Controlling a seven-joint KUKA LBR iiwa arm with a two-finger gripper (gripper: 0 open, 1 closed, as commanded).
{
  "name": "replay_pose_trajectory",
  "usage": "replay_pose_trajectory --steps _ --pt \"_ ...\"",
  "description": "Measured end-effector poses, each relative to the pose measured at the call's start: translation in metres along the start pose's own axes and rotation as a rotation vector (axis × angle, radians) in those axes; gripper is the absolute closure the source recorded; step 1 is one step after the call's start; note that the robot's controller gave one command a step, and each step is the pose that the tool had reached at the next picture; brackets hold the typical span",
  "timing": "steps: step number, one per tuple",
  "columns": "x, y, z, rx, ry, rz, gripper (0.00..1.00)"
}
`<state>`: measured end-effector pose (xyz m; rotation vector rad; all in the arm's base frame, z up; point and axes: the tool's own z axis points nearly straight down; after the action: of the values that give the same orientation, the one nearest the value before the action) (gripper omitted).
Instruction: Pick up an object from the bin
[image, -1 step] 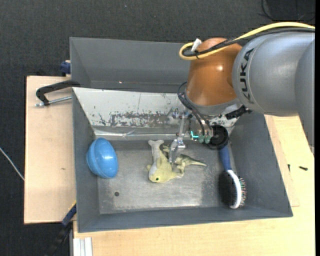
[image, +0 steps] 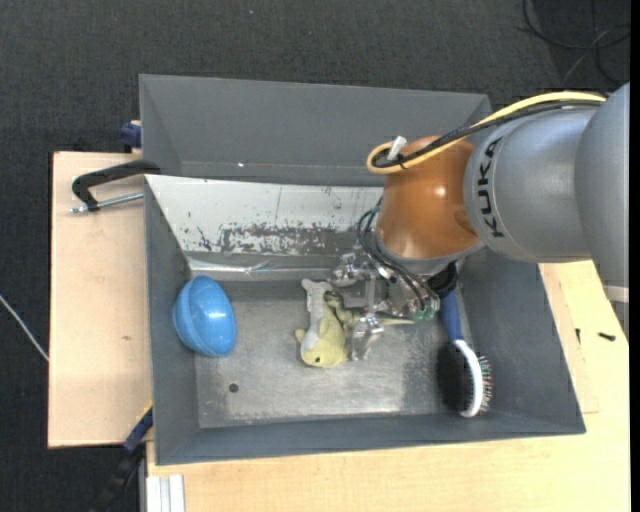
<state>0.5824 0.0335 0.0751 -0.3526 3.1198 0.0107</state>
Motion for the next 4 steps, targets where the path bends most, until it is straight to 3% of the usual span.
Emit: replay_pose_trajectory --steps 1,2,3,4 --pt "-0.002 0.0 -0.001 0.001 -0.008 -0.001 1.0" --pt "-0.001 0.031 -0.044 0.005 -0.007 0.009 1.0" --pt "-0.004 0.029 -0.081 0.007 -0.007 0.0 1.0" --pt "0.003 0.037 -0.084 0.005 -0.001 0.025 1.0"
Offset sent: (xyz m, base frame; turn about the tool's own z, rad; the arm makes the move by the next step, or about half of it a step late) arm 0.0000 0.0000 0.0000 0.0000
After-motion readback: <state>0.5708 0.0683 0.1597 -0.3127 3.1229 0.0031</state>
